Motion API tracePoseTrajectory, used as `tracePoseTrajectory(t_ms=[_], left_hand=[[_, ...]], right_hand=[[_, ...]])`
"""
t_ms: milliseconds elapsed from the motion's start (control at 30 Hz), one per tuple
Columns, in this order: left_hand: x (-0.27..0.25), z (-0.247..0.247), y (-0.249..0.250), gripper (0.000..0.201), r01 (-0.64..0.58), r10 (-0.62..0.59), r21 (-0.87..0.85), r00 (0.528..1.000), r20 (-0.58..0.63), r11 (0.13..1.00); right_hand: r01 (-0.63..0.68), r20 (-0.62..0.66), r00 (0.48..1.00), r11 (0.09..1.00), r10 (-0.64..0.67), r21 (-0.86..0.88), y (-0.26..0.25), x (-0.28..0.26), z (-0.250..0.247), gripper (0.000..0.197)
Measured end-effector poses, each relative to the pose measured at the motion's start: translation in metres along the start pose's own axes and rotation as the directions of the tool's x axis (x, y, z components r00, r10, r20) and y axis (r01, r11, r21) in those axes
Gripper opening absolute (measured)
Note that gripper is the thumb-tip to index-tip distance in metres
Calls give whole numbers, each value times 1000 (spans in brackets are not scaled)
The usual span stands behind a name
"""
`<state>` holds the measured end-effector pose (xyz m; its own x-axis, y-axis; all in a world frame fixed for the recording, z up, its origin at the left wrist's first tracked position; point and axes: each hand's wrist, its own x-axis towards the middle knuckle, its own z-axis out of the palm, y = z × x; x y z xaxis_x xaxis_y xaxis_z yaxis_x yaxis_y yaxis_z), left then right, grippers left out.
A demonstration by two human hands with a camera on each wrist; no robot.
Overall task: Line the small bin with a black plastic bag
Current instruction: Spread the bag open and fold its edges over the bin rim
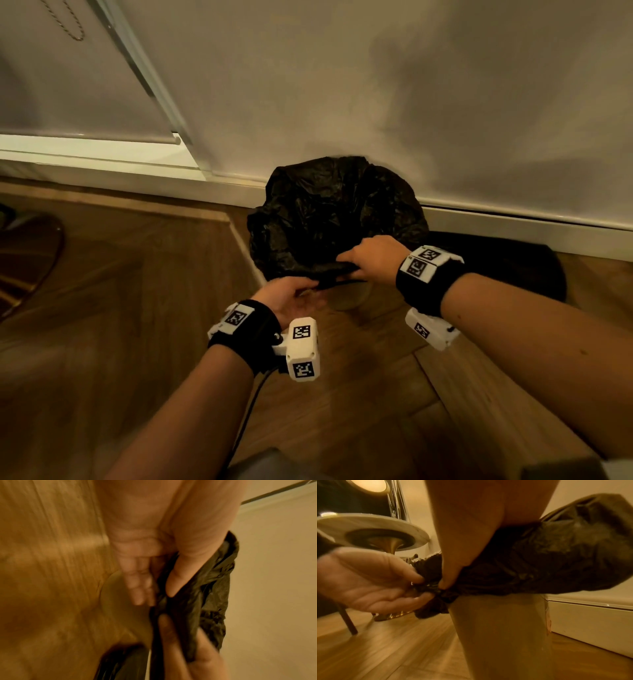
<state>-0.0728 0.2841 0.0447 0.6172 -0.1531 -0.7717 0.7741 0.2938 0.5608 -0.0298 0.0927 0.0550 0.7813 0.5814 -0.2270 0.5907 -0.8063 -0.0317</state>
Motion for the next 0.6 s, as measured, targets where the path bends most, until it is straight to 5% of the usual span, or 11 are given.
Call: tracePoseTrajectory(t_ms=[100,167,233,300,367,433,500,600], left_hand=[[-14,-22,26,19,-83,168,379,966,-198,922],[-25,-35,43,21,-127,474,735,832,-286,666],[-37,-32,56,27,-218,747,881,634,-199,420],[-40,-10,56,34,-381,852,916,514,101,122],[-28,15,39,47,-320,709,899,556,435,-300],[-7,29,15,51,-137,504,762,675,539,-633],[9,36,2,41,-27,452,674,723,523,-738],[18,39,5,27,-24,442,672,736,513,-740]], right_hand=[[9,37,999,1000,-8,-22,-2,4,-1,34],[4,28,1000,1000,-5,3,-2,4,1,32],[2,17,1000,1000,-2,20,-1,5,3,30],[-13,10,1000,1000,13,27,-2,6,5,34],[-49,15,999,999,49,-7,-2,7,7,38],[-41,21,999,998,42,-40,-2,6,9,34],[-18,66,998,997,22,-71,-2,3,9,30],[24,130,991,995,-11,-98,3,-4,8,31]])
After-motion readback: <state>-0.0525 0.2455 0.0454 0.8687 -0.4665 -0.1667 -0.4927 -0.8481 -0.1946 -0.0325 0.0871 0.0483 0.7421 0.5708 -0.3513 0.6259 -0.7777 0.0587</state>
